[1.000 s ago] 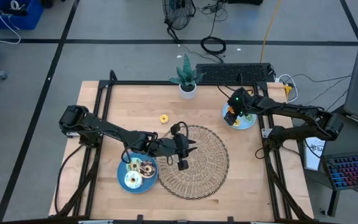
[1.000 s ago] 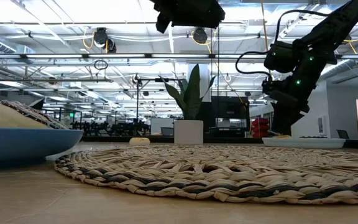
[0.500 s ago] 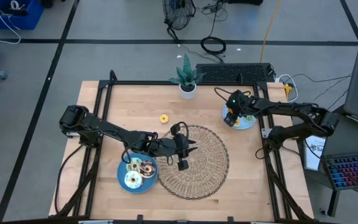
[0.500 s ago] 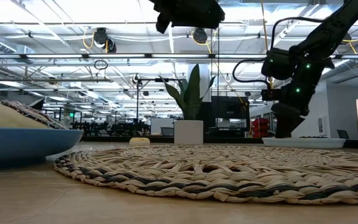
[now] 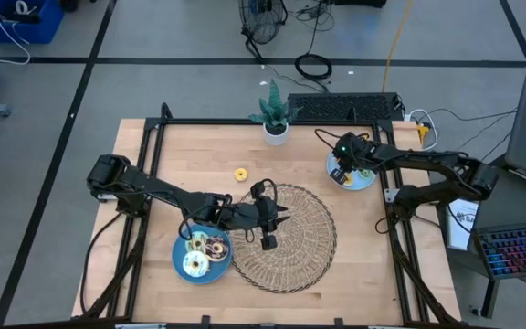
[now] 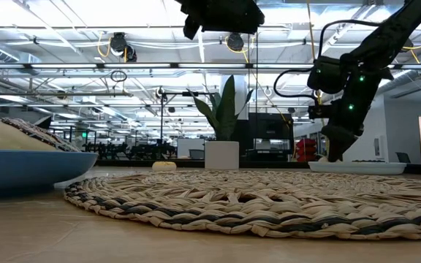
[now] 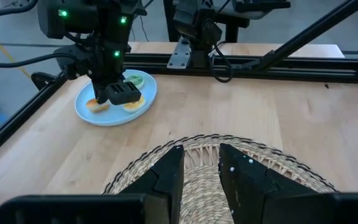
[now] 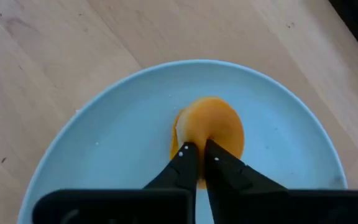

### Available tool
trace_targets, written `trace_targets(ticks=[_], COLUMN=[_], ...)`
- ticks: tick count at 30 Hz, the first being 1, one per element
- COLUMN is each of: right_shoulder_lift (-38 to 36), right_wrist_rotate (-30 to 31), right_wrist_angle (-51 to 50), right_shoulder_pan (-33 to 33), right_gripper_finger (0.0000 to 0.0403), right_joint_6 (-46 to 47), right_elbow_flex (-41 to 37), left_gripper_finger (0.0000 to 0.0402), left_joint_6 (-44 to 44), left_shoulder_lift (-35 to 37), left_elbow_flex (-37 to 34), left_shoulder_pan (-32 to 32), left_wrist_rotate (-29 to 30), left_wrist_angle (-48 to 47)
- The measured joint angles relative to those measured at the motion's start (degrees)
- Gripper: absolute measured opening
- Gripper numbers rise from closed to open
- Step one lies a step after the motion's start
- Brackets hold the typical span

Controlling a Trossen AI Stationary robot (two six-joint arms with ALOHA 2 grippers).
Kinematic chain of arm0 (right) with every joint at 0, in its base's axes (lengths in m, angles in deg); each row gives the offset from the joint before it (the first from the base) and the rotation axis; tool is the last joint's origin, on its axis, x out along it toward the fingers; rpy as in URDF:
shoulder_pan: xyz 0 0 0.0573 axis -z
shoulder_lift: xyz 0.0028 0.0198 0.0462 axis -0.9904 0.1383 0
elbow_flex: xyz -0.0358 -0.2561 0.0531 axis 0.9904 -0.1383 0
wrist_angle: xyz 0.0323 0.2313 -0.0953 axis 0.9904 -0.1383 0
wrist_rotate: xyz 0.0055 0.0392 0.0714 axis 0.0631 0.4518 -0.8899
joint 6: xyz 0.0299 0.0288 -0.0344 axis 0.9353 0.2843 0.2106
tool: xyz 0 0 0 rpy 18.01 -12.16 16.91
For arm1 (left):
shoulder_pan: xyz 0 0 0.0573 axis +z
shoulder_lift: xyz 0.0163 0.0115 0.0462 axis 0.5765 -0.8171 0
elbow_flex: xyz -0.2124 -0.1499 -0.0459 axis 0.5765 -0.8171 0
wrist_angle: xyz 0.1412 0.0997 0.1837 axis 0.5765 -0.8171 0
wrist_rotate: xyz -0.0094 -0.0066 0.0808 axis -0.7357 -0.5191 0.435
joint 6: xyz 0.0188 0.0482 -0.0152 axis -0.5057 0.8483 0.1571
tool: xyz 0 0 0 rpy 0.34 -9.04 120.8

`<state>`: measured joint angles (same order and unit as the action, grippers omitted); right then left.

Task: Pick & Place donuts
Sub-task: Put the small orange donut on the light blue plate

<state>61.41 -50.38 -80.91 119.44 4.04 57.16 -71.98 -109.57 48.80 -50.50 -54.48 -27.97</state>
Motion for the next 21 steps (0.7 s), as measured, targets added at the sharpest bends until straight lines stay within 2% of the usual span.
trace_targets(ticks=[7, 15, 21], right_shoulder_lift=[-1.9, -7.0, -9.2], right_wrist_rotate=[-0.6, -17.0, -24.0], right_wrist_angle=[-1.0, -2.1, -3.5], right_shoulder_pan=[0.0, 0.0, 0.2], right_gripper_finger=[0.0009, 0.0003, 0.0002], right_joint_6=[0.0, 3.4, 6.4], right_elbow_flex=[0.0, -0.1, -0.1], left_gripper_finger=[0.0106, 0.0106, 0.0106], left_joint_6=[0.0, 0.0, 0.0], left_shoulder_lift=[0.0, 0.0, 0.0], left_elbow_flex=[0.0, 0.0, 0.0], left_shoulder_pan=[0.0, 0.0, 0.0], left_wrist_rotate=[0.0, 0.0, 0.0], left_wrist_angle=[0.0, 0.0, 0.0])
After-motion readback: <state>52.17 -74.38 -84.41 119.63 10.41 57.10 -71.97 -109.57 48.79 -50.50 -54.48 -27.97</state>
